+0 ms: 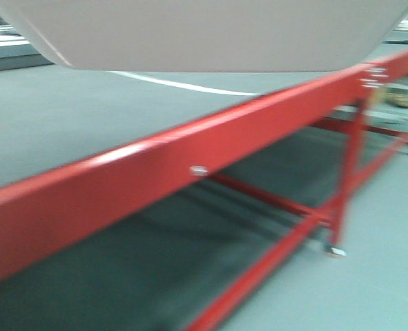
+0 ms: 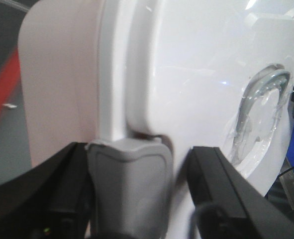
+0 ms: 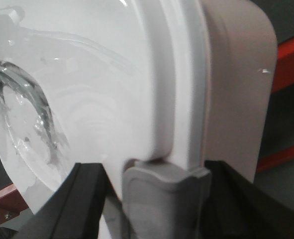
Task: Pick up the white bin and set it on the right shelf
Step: 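Carry the bin with both grippers while turning away from the table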
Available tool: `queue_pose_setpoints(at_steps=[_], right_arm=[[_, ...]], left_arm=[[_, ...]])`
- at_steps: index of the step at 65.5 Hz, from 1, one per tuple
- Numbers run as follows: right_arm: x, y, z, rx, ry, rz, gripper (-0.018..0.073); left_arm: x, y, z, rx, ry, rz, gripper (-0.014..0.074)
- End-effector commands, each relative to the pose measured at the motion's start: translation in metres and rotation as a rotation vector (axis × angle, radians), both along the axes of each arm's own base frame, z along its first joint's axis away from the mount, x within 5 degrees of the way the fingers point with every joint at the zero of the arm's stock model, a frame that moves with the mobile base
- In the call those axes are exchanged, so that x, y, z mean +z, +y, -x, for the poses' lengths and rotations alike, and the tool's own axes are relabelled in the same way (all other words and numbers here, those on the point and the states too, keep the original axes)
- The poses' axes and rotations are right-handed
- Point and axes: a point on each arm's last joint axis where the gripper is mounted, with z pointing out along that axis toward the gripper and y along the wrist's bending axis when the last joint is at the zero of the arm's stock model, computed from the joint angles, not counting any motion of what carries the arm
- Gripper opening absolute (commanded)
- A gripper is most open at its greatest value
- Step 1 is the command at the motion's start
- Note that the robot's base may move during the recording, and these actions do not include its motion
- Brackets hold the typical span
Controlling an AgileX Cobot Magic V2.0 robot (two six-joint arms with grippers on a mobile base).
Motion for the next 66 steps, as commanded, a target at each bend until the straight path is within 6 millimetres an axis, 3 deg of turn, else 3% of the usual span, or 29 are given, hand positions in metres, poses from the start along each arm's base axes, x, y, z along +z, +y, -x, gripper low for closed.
queue_pose_setpoints(at_steps=[1,66], right_arm=[[0.0290,0.0161,0.0200,0.165,-0.053,-0.202,0.0412],[0.0290,0.0161,0.0200,0.165,-0.053,-0.202,0.0412]], left_arm=[[0.0274,-0.0159,0.0284,-0.227,-0.002,0.186,0.0260],[0.0274,-0.0159,0.0284,-0.227,-0.002,0.186,0.0260]])
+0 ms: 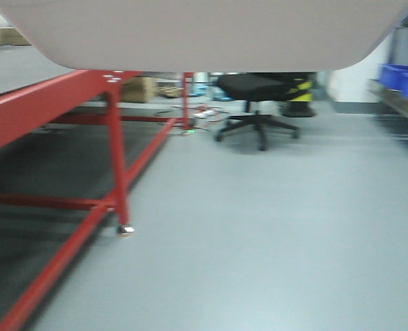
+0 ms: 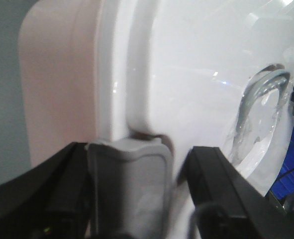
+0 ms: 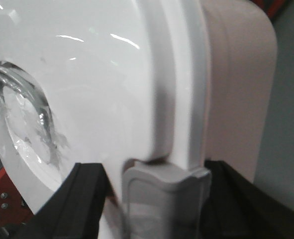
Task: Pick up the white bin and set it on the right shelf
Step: 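Carry the bin with both grippers while turning away from the table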
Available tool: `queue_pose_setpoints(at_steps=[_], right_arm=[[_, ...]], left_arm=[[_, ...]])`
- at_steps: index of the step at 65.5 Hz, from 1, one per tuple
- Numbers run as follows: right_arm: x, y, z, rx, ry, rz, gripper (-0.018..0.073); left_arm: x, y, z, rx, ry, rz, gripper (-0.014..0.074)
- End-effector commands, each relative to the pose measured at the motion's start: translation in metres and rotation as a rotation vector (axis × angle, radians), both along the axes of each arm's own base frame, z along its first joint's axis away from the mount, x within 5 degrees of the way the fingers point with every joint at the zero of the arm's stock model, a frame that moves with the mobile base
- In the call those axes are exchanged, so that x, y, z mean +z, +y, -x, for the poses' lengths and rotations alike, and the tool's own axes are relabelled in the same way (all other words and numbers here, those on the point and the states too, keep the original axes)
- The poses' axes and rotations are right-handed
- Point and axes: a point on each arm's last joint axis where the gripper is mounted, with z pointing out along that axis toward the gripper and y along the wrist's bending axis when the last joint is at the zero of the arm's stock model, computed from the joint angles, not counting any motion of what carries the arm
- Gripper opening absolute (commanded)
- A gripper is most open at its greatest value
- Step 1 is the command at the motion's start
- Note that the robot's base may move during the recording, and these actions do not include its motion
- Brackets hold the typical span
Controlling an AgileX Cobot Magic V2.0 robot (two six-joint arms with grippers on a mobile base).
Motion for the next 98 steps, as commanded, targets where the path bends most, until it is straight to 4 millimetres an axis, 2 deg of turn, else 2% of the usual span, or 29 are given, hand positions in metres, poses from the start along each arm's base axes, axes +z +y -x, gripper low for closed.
queue_pose_setpoints(at_steps=[1,98], right_arm=[[0.0290,0.0161,0.0200,0.165,-0.053,-0.202,0.0412],[0.0290,0.0161,0.0200,0.165,-0.053,-0.202,0.0412]], left_arm=[[0.0270,-0.0159,0.0283,-0.227,-0.001,0.186,0.0260],[0.0270,-0.0159,0.0283,-0.227,-0.001,0.186,0.0260]])
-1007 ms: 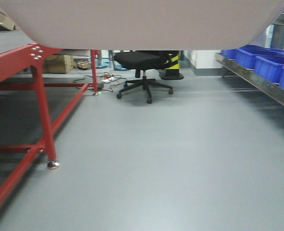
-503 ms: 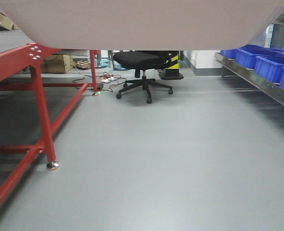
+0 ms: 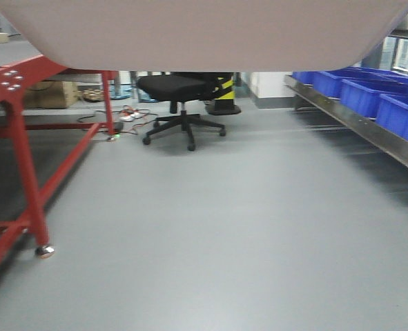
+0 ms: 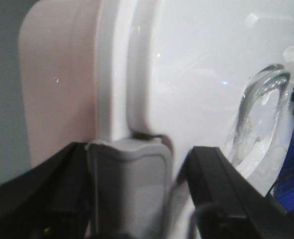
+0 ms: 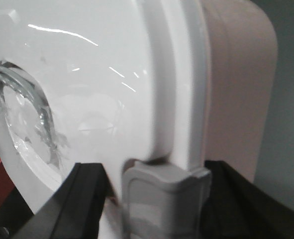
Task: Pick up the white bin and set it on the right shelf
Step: 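Carry the bin with both grippers while turning away from the table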
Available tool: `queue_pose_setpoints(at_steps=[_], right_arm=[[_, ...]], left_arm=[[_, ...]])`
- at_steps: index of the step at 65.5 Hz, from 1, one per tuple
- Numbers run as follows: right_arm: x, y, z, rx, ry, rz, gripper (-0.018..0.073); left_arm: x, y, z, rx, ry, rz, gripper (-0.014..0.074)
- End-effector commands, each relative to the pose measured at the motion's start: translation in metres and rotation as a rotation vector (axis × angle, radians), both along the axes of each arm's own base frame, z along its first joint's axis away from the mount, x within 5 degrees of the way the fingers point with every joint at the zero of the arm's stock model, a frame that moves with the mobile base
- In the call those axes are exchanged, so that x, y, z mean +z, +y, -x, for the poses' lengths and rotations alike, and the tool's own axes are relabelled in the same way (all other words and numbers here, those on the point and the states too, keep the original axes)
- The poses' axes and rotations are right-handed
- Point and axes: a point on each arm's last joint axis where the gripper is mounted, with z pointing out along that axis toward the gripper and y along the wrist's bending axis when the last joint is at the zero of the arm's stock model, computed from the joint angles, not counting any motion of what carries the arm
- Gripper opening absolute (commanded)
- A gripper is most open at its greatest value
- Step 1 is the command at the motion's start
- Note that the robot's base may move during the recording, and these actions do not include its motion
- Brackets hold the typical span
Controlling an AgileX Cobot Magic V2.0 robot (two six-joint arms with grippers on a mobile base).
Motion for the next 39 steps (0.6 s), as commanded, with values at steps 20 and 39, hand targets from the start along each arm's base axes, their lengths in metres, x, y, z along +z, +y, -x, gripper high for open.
queue_pose_setpoints(at_steps=[20,39], right_arm=[[0.0287,0.0160,0.0196,0.166,-0.051,-0.202,0.0412],[0.0286,0.0160,0.0193,0.165,-0.051,-0.202,0.0412]], left_arm=[[0.0270,-0.0159,0.0283,-0.227,-0.001,0.186,0.0260],[0.0270,-0.0159,0.0283,-0.227,-0.001,0.186,0.0260]])
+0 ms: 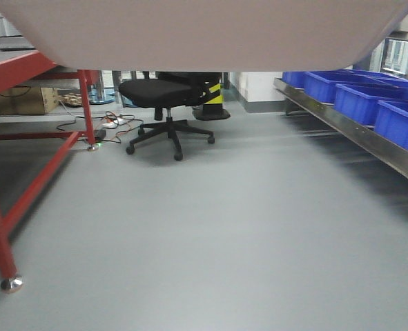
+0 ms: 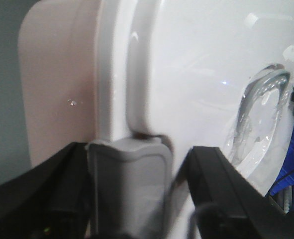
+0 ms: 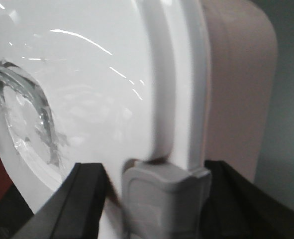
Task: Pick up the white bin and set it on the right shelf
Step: 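Carry the bin with both grippers while turning away from the table, then carry the bin with both grippers toward the blue-crate shelving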
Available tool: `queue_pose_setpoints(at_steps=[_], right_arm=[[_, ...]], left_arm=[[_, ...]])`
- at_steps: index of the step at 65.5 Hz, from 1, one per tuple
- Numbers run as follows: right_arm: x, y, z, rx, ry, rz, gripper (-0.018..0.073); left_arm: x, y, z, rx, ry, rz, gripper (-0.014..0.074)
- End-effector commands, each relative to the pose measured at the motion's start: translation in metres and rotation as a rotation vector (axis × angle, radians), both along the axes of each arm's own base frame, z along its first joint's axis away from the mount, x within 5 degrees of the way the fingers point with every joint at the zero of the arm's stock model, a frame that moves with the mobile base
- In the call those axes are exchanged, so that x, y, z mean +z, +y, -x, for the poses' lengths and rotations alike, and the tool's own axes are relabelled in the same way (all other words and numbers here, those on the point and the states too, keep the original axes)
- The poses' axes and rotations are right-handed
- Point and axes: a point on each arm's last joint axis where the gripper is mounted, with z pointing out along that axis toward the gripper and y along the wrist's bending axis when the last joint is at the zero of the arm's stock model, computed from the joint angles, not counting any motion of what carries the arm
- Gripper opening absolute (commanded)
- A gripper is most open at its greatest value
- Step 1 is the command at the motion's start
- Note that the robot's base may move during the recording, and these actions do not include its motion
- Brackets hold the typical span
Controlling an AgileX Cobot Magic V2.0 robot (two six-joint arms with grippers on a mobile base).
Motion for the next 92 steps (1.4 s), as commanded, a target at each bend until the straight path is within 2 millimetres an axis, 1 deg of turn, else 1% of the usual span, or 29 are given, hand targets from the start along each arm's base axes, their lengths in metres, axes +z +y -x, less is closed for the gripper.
queue_pose_setpoints(at_steps=[1,92], right_arm=[[0.0286,0.0160,0.0193,0.165,-0.051,-0.202,0.0412],[0.0285,0.0158,0.0187,0.163,-0.050,-0.203,0.0412]], left_arm=[[0.0270,-0.0159,0.0283,-0.227,-0.001,0.186,0.0260],[0.0266,-0.0159,0.0271,-0.225,0.001,0.187,0.0260]])
